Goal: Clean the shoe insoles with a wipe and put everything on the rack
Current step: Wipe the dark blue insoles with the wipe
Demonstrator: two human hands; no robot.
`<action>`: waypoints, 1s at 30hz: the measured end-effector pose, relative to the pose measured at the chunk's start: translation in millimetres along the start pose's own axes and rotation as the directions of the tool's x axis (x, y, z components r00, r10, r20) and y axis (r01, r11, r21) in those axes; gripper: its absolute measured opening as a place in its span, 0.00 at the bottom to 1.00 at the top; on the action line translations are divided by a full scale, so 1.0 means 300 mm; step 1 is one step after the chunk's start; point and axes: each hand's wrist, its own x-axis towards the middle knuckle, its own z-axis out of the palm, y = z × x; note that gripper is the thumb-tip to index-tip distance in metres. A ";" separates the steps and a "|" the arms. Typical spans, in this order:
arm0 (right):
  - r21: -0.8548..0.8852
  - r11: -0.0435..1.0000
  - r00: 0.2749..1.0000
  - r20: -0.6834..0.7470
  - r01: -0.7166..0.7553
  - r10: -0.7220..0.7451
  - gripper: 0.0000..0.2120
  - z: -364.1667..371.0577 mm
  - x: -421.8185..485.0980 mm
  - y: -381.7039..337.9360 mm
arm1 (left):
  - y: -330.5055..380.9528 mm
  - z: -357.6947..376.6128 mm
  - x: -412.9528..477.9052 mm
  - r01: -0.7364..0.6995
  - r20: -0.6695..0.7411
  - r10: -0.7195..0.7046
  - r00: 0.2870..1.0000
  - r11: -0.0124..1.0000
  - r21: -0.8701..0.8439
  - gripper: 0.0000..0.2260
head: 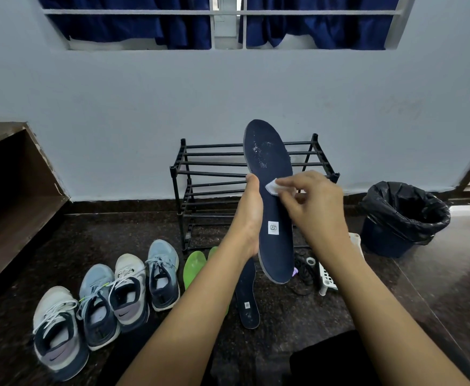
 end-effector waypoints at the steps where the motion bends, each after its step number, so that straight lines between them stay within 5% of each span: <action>1: -0.058 0.998 0.999 0.037 0.013 -0.011 0.07 0.007 -0.003 0.004 | -0.001 0.001 -0.002 0.007 0.004 -0.007 1.000 1.000 0.008 0.29; 13: -0.206 0.978 0.999 -0.005 -0.040 0.040 0.06 0.021 0.023 0.038 | -0.040 0.006 0.019 -0.047 -0.086 0.055 0.995 0.994 0.097 0.25; 20: -0.183 0.979 0.984 0.171 0.086 -0.055 0.05 0.041 -0.029 0.000 | -0.020 -0.024 0.027 -0.064 -0.103 0.071 0.992 0.995 0.070 0.26; 30: -0.137 0.990 0.998 0.048 -0.022 0.029 0.05 0.027 -0.027 0.001 | -0.035 -0.026 0.029 -0.025 -0.073 0.028 0.997 0.999 0.042 0.26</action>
